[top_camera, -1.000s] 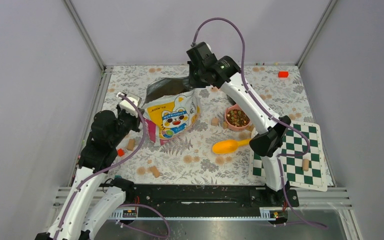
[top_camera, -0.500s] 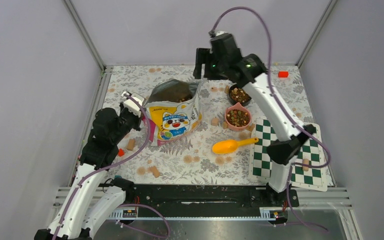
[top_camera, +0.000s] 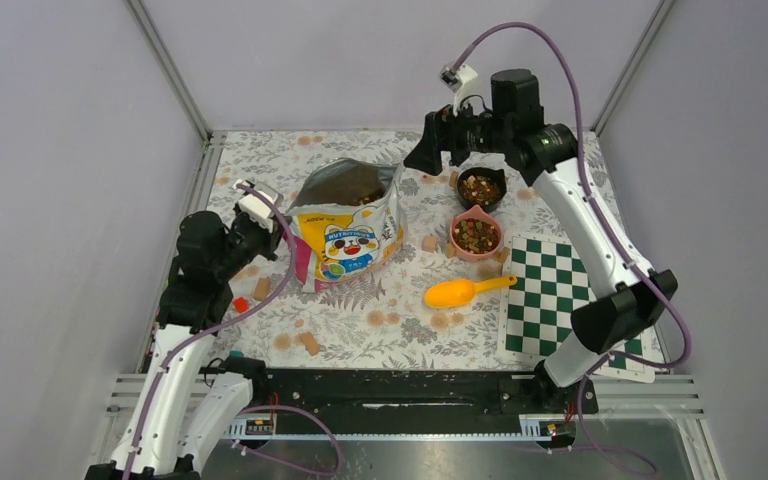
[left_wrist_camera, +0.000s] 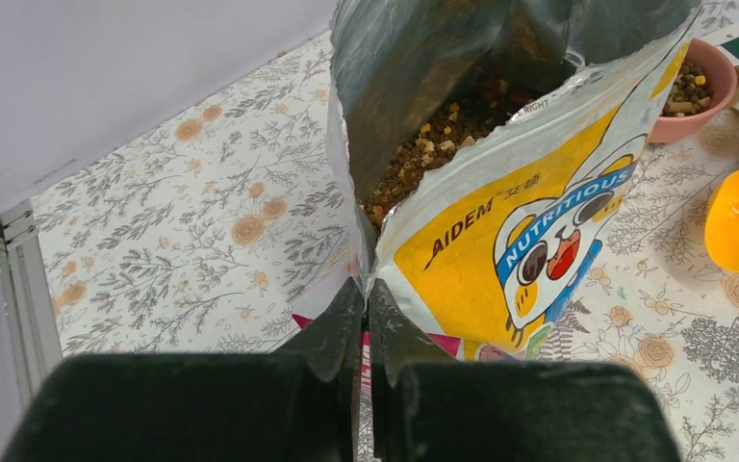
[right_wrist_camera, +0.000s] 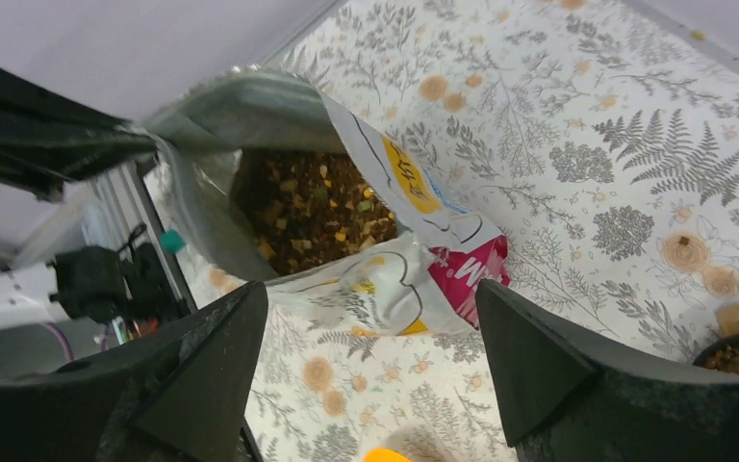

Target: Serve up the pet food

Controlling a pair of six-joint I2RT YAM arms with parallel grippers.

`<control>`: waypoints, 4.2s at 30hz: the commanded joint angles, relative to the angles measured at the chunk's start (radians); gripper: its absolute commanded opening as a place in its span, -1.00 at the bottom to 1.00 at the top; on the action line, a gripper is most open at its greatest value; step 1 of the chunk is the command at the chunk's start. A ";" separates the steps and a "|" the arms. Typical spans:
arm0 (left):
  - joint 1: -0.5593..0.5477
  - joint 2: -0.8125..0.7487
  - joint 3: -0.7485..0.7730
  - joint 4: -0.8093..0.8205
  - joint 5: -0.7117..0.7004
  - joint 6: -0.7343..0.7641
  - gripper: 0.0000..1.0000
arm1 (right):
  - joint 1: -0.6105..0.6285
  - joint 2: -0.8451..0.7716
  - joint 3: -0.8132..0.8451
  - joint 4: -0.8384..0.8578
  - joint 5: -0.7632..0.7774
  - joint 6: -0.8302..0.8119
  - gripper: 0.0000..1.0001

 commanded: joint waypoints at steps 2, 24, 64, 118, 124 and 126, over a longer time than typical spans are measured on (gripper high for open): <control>0.053 0.011 0.031 0.067 0.112 0.029 -1.00 | -0.026 0.098 0.006 0.005 -0.215 -0.240 0.69; 0.172 0.125 0.084 0.025 0.298 0.177 -1.00 | 0.013 0.379 0.010 0.361 -0.506 -0.291 0.41; 0.355 0.243 0.151 0.006 0.342 0.498 -1.00 | -0.065 -0.047 -0.595 0.710 -0.250 -0.274 -0.95; 0.189 0.332 0.325 -0.172 0.175 0.714 -1.00 | 0.083 -0.020 -0.116 0.011 0.179 -0.752 -1.00; 0.182 0.235 0.233 0.049 0.038 0.695 -1.00 | 0.083 -0.127 -0.214 0.276 0.227 -0.669 -1.00; 0.179 0.211 0.198 0.093 0.013 0.707 -1.00 | 0.084 -0.159 -0.299 0.380 0.232 -0.684 -1.00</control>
